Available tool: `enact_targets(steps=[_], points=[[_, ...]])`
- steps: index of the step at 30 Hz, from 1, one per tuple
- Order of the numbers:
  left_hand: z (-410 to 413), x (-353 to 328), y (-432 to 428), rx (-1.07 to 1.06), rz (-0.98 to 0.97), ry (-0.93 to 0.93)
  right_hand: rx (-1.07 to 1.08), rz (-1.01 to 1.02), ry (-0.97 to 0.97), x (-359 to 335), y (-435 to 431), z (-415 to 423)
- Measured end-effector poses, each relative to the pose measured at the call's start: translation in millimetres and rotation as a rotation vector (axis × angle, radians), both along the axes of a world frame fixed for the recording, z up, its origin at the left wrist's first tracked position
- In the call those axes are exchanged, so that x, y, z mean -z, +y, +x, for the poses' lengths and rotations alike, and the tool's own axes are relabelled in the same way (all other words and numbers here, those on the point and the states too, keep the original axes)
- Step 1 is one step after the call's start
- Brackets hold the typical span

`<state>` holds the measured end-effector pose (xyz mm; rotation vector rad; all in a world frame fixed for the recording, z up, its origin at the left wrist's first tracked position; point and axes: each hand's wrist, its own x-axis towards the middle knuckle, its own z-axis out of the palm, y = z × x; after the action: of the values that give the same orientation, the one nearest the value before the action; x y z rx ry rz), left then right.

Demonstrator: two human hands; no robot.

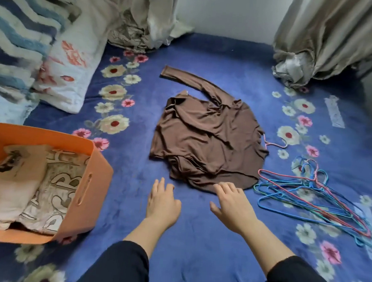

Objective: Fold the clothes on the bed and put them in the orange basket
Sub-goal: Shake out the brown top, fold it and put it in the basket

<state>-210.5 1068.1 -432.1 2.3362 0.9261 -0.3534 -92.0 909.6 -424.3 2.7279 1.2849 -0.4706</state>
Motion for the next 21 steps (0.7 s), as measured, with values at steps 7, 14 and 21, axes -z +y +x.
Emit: enact_targets(steps=[7,14,21], points=[[64.1,47.6,-80.9,0.251,-0.038,0.154,0.183,-0.163,0.063,59.4,-101.4,53.8],[151.2,111.9,-84.6,0.611,0.169,0.138,0.417,-0.085,0.259,117.3,-104.3,112.4],[206.8,169.1,-90.5,0.739,0.247,0.115,0.680,0.166,0.485,175.9,-87.4,130.9]])
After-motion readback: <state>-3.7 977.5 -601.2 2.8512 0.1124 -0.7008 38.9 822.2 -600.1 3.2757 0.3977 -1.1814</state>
